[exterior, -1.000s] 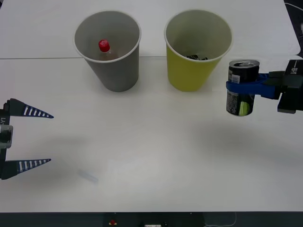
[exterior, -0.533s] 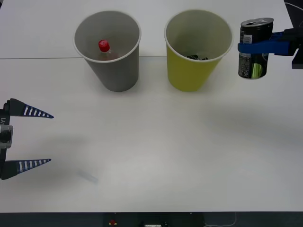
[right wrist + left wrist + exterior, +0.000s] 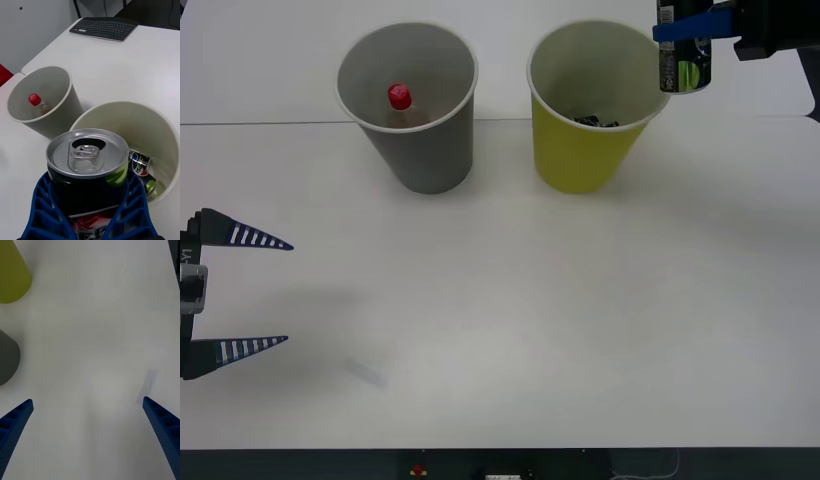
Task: Put the can into the green bin and the plastic bottle into the gray bin
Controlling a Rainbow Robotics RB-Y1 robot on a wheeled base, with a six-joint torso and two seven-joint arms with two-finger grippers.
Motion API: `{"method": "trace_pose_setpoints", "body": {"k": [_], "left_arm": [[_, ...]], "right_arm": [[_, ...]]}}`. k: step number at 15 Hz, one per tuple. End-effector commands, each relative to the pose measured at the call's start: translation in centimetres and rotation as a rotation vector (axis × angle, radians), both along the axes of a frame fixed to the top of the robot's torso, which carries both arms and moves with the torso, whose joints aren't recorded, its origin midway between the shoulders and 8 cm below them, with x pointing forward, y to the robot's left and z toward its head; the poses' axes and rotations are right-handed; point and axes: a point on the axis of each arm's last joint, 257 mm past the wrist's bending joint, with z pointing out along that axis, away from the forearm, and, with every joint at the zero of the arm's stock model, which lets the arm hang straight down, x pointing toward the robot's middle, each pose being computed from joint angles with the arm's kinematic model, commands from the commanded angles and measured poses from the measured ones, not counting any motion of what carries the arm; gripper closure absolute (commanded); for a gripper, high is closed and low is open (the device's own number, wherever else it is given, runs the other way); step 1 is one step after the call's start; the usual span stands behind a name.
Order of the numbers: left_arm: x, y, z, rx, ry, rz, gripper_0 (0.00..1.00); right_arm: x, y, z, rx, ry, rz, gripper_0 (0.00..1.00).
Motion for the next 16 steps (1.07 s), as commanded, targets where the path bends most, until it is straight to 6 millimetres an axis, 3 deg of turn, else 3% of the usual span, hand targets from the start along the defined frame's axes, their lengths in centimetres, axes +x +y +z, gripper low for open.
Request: {"method": "trace_pose_setpoints", "body": {"k": [1, 5, 9, 10, 12, 13, 16], "left_arm": [[0.0, 0.0, 0.0, 0.0, 0.0, 0.0, 0.0], [0.0, 0.0, 0.0, 0.0, 0.0, 0.0, 0.0], [0.0, 0.0, 0.0, 0.0, 0.0, 0.0, 0.0], [0.0, 0.0, 0.0, 0.0, 0.0, 0.0, 0.0], [0.0, 0.0, 0.0, 0.0, 0.0, 0.0, 0.0], [0.0, 0.0, 0.0, 0.0, 0.0, 0.0, 0.0], [0.0, 0.0, 0.0, 0.0, 0.0, 0.0, 0.0]], "right_arm": [[3.4, 0.8, -0.2, -0.015, 0.011, -0.043, 1.0], [6.5, 2.6, -0.3, -0.015, 0.041, -0.066, 1.0], [7.2, 3.3, -0.6, -0.027, 0.048, -0.066, 1.0], [7.2, 3.4, -0.6, -0.037, 0.04, -0.06, 0.88], [7.1, 3.5, -0.7, -0.038, 0.039, -0.056, 0.09], [7.1, 3.5, -0.6, -0.048, 0.025, -0.047, 0.0], [6.9, 3.8, -0.5, -0.054, 0.011, -0.026, 0.0]]}}
